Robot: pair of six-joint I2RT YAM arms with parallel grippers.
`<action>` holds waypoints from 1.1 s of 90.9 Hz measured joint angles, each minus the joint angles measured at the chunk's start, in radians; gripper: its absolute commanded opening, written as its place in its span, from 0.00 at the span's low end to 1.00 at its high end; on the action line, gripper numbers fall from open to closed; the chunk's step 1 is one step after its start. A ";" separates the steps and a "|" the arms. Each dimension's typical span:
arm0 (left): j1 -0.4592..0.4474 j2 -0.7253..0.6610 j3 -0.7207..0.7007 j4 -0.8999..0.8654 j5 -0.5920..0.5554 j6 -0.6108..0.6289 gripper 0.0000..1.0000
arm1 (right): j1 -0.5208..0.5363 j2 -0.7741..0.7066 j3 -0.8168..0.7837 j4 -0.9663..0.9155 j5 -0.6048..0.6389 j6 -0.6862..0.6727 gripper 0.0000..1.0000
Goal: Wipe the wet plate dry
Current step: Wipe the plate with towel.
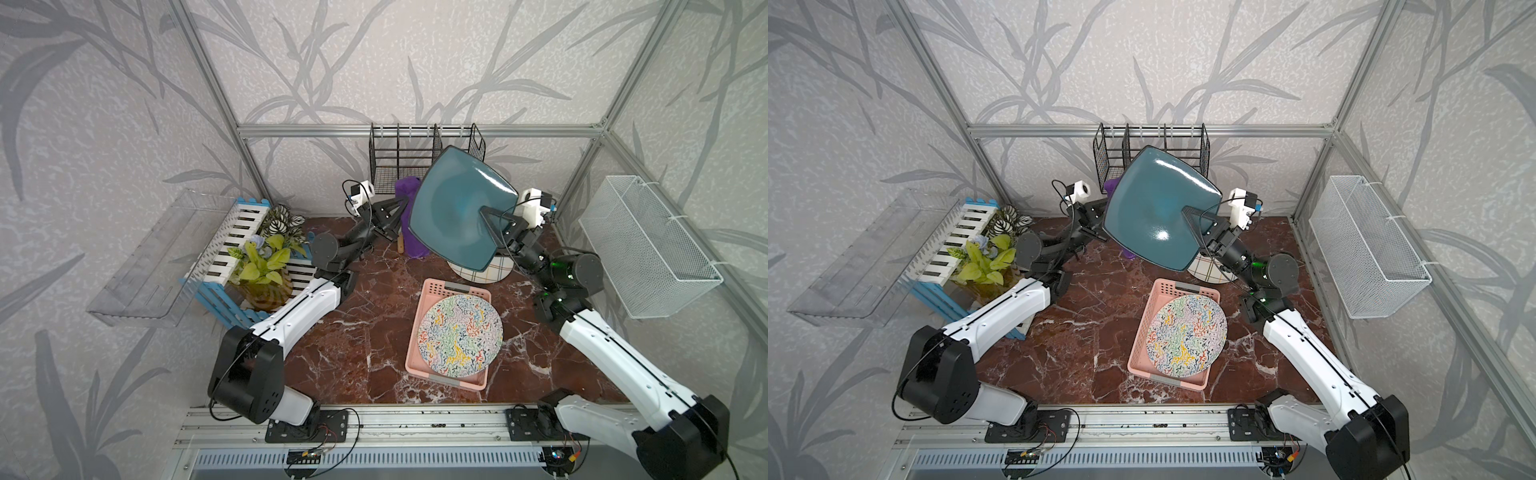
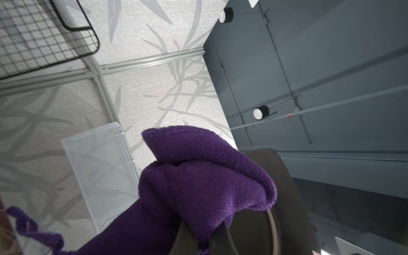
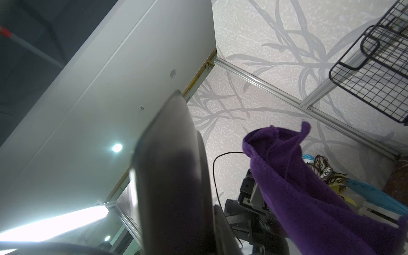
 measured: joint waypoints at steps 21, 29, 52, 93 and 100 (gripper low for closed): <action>-0.068 -0.019 -0.014 0.069 -0.117 -0.103 0.00 | 0.097 0.197 0.057 0.088 0.023 -0.013 0.00; -0.136 -0.031 -0.032 0.041 -0.149 -0.092 0.00 | 0.103 0.262 0.144 0.110 0.015 -0.014 0.00; -0.150 -0.043 -0.001 0.006 -0.174 -0.083 0.00 | -0.005 0.236 0.206 0.068 0.038 -0.050 0.00; -0.174 0.025 0.162 0.049 -0.227 -0.096 0.00 | 0.137 0.207 0.207 0.054 0.041 -0.204 0.00; -0.198 0.015 0.122 0.039 -0.213 -0.067 0.00 | 0.079 0.224 0.257 0.043 0.036 -0.192 0.00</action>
